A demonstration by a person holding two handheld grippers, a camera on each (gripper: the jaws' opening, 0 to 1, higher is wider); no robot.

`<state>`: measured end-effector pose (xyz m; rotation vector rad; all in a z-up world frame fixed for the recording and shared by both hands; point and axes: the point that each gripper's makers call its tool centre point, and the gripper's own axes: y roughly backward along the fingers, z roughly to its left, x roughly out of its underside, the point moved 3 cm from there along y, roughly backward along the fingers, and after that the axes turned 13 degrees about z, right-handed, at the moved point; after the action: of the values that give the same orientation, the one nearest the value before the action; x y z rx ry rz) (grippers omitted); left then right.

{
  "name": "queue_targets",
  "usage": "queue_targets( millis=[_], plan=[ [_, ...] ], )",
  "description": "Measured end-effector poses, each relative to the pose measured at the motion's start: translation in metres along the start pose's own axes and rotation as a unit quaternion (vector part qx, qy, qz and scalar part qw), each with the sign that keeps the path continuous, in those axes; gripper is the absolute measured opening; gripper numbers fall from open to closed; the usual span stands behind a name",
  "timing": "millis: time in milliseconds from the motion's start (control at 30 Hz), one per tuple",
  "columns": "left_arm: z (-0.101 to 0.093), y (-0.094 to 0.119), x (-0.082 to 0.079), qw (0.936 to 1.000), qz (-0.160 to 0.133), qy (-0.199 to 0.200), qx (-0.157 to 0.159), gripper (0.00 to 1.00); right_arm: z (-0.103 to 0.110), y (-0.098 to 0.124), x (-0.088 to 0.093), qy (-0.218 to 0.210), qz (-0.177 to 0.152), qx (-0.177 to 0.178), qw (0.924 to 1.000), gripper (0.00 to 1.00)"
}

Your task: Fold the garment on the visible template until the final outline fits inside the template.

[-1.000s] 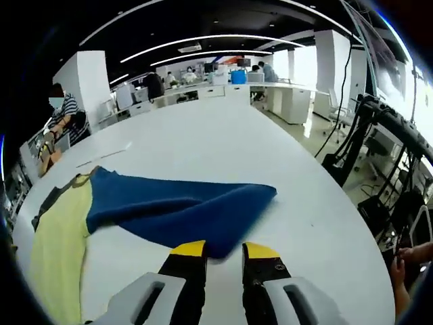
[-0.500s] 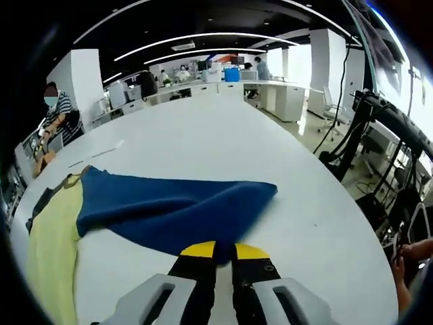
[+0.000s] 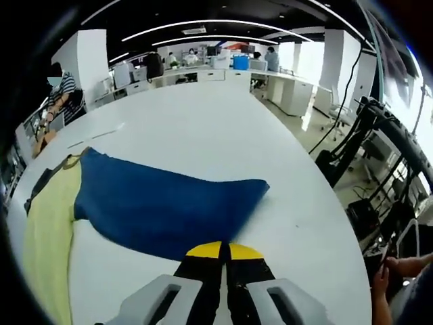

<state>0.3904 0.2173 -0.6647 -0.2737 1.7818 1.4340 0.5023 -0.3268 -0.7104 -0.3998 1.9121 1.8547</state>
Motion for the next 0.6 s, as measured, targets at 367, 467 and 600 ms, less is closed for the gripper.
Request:
queue_targets(
  millis=[367, 467, 600],
  plan=[
    [-0.0011, 0.0014, 0.0023, 1.0000, 0.001, 0.002, 0.002, 0.96, 0.0001, -0.0034, 0.0008, -0.029, 0.012, -0.013, 0.9994, 0.00],
    [-0.0004, 0.0020, 0.0030, 1.0000, 0.000, 0.003, 0.001, 0.96, 0.0013, 0.0000, -0.0023, -0.032, 0.004, -0.016, 0.9994, 0.00],
    [-0.0003, 0.0028, 0.0026, 1.0000, -0.001, 0.004, 0.001, 0.96, 0.0049, 0.0048, -0.0058, -0.030, -0.002, -0.020, 0.9993, 0.00]
  ],
)
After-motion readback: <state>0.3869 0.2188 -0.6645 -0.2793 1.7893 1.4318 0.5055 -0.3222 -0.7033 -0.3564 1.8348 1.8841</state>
